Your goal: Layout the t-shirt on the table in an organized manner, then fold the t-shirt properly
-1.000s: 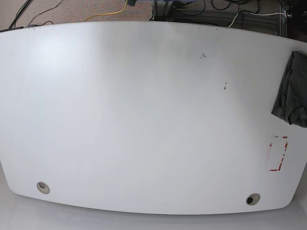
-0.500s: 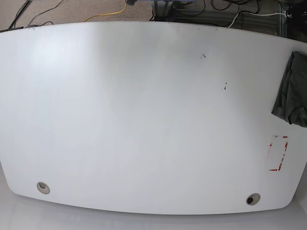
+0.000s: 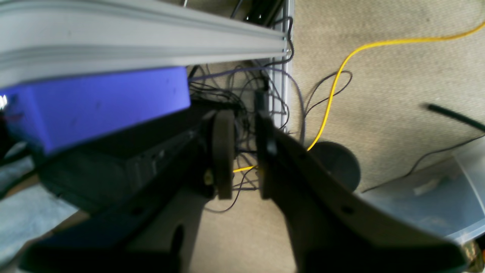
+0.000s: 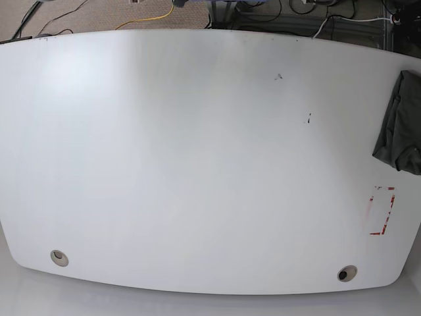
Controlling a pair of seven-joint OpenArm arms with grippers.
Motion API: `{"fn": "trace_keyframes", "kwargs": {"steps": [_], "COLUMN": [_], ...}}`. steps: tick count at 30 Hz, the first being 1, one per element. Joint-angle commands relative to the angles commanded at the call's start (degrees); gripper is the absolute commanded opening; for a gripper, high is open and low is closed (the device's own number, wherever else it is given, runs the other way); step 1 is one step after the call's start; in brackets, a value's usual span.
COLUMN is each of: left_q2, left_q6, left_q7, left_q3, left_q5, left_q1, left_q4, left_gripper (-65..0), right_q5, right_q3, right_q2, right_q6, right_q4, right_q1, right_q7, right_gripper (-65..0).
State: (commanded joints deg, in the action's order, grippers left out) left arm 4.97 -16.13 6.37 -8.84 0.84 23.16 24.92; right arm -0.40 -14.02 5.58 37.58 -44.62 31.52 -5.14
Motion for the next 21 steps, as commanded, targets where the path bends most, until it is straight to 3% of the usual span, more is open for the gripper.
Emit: {"fn": "trace_keyframes", "kwargs": {"steps": [5, 12, 17, 21], "left_q2": [0.0, 0.0, -0.18, -0.26], "left_q6": [1.93, 8.09, 11.08, 11.52], "left_q7": [1.58, 1.67, 1.67, 1.58], "left_q3": [0.09, 0.18, 0.18, 0.18], "left_q5": [0.0, 4.4, 5.71, 5.89], "left_q1": [-4.84, -8.53, -8.79, -10.37], "left_q4": [-6.15, -9.85, -10.11, -10.29], "left_gripper": [-41.3, -41.1, -41.0, -41.0], "right_q5": [-0.53, -0.53, -0.62, -0.62], "right_q3": [-0.26, 0.09, 0.09, 0.09], "right_q2": [-0.18, -0.26, 0.09, 0.18], "right_q6": [-2.11, -7.21, -8.26, -8.35], "right_q4": [0.0, 2.2, 11.96, 17.85], "right_q1": [-2.29, -4.84, -9.67, -12.66], "right_q7": [2.81, 5.89, 5.71, 3.34], "right_gripper": [-54.9, -54.9, -54.9, -54.9]}}
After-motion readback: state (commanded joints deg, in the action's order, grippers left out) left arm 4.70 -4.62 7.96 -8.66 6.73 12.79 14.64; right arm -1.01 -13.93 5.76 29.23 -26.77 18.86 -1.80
